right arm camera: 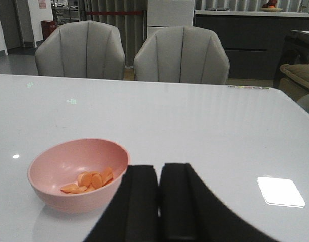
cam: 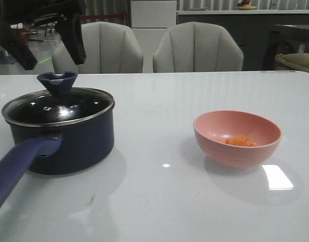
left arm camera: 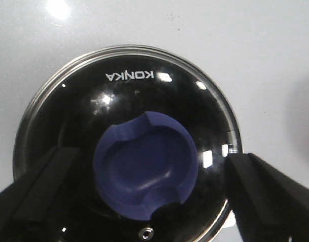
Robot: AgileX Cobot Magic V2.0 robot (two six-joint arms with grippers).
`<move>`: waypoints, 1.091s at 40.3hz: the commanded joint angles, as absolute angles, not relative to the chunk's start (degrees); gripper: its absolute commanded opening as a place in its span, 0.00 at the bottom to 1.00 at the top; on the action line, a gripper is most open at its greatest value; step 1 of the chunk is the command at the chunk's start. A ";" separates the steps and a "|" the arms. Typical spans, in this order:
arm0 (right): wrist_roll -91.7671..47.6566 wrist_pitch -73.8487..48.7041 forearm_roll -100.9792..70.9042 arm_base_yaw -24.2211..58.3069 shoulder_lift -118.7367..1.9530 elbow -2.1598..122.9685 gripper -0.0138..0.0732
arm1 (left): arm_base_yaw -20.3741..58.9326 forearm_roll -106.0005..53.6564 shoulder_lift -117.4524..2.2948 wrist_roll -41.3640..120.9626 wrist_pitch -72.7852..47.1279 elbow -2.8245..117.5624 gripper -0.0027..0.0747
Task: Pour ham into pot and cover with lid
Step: 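Lower the left gripper onto the purple knob of the glass lid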
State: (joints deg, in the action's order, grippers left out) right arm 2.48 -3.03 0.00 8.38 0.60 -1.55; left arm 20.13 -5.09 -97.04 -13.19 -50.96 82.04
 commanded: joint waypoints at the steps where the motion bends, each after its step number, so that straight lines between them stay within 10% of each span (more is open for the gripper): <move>1: 2.37 1.93 0.47 8.36 1.74 -1.25 0.32 | 20.55 -4.20 -96.13 -14.91 -50.31 85.09 0.82; 28: 2.37 1.93 0.47 8.36 1.74 -1.25 0.32 | 20.55 -4.40 -100.63 -16.19 -49.92 86.01 0.81; 44: 2.37 1.93 0.47 8.36 1.74 -1.25 0.32 | 20.55 -4.83 -101.60 -16.19 -50.68 86.01 0.58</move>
